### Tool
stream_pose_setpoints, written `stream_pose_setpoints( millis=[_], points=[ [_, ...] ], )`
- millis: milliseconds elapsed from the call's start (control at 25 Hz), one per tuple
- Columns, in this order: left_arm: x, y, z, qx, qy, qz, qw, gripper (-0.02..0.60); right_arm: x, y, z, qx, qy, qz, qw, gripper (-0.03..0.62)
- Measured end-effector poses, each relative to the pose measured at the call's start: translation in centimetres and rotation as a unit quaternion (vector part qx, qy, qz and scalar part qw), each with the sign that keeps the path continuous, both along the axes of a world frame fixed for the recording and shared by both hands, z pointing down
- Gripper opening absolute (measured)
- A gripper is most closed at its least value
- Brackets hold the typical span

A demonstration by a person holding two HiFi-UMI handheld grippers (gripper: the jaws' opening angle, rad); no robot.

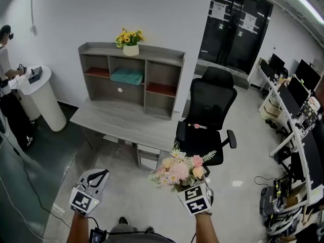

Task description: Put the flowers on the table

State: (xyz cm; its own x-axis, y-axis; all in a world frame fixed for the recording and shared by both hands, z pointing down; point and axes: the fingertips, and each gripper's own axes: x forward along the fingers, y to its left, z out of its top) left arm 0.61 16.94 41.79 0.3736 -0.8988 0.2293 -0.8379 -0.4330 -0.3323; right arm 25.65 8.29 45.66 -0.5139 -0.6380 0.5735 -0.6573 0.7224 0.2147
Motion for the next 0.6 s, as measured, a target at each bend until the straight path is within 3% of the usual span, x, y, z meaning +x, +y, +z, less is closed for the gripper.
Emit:
stream_pose_setpoints(
  millis=[240,600],
  points=[
    [-0.9,-2.9,0.7,-0.005,0.003,0.014,0.9999,0.017,-0.8,-1.8,0.6,-0.008,0.006,0.009,1.000,0.288],
    [-2.7,-11.2,0.2,0.004,0.017,0.080,0.9967,0.017,-2.4,-6.0,-0.4,-0.004,0.014,0.063,0.998,0.288]
  ],
)
